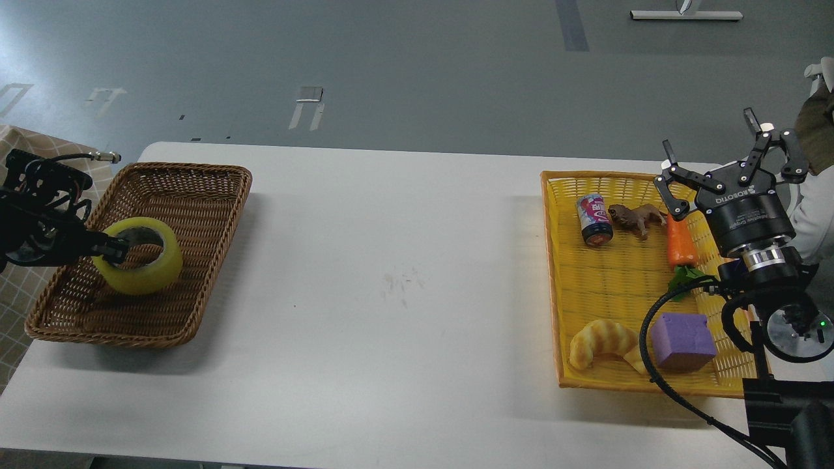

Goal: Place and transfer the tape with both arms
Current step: 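Lower the tape roll into the basket and release it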

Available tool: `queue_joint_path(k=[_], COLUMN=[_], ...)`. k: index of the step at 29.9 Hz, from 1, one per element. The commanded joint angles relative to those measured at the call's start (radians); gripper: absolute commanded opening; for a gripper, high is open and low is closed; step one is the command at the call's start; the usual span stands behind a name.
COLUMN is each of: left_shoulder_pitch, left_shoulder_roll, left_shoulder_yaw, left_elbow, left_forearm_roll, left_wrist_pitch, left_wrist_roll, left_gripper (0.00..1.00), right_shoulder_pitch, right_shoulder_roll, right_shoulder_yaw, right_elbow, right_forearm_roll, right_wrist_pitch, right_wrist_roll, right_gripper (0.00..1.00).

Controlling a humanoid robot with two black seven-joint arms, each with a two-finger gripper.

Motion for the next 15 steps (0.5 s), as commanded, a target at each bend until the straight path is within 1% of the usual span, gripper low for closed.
queue_joint_path(k=[1, 15], left_shoulder_pitch=[0.009, 0.022], left_shoulder_roll=[-0.002, -0.016], left_shoulder_yaw=[0.000, 0.000], left_elbow=[0.003, 0.026], left_forearm_roll=[-0.005, -0.037], left_wrist_pitch=[0.002, 0.007], left_wrist_roll=[-0.002, -0.001], left_gripper=[0.00, 0.00], right_shoulder_pitch=[0.000, 0.000], right_shoulder_roll=[0.001, -0.002], right_shoulder_yaw=[0.001, 0.001], right_elbow=[0.000, 0.000], right_forearm_roll=[0.000, 0.000], right_wrist_pitch=[0.000, 0.000], right_wrist_roll=[-0.001, 0.000], right_gripper=[1.00, 1.00])
